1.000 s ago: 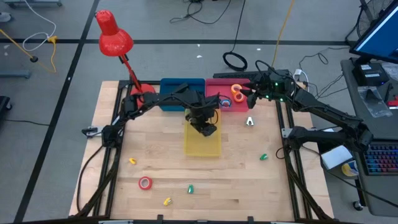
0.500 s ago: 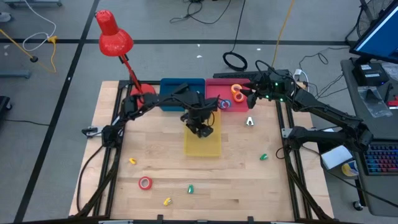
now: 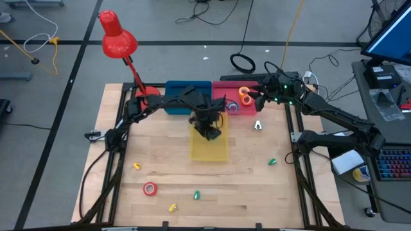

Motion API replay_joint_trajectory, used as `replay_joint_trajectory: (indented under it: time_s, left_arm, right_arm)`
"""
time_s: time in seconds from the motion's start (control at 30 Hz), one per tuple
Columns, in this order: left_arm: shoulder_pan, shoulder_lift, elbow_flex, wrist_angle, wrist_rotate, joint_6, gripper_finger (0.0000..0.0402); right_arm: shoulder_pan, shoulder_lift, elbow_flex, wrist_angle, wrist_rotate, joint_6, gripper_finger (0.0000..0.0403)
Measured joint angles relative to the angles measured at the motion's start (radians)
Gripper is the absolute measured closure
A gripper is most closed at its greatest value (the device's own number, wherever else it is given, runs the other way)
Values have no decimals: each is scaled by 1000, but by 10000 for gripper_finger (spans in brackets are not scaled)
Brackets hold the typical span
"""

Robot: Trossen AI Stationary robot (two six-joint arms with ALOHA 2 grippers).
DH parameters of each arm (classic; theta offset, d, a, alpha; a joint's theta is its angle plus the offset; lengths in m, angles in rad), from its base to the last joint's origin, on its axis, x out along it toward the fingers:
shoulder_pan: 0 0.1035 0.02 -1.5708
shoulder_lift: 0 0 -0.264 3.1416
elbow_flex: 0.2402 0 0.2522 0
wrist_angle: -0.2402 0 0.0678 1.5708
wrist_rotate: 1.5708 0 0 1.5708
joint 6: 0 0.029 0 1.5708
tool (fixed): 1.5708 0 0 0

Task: Pick and place Stapler, Stapler remover, tape
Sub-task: Put the red tape into the pink bin

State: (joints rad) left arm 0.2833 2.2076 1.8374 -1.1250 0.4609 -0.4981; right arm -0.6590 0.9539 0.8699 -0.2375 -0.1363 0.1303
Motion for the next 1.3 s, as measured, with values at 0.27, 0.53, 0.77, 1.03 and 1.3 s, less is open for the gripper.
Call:
replay_joint_trajectory:
  time_s: [0.27, 0.53, 0.77, 1.03, 1.3]
  left_arm:
    - [19, -43, 0, 9, 25, -30, 236]
    - [-72, -239, 2, -182, -157, -33, 236]
    - [-258, -385, 1, -428, -466, -171, 236]
    - [-469, -461, -33, -447, -542, -345, 236]
    - [-665, -482, -175, -442, -542, -558, 236]
  right_arm:
    - [0, 0, 0, 0, 0, 0, 238]
    - [0, 0, 0, -1, 0, -1, 238]
    - [0, 0, 0, -1, 0, -13, 238]
    - [0, 0, 0, -2, 0, -6, 238]
    - [0, 0, 0, -3, -25, 14, 238]
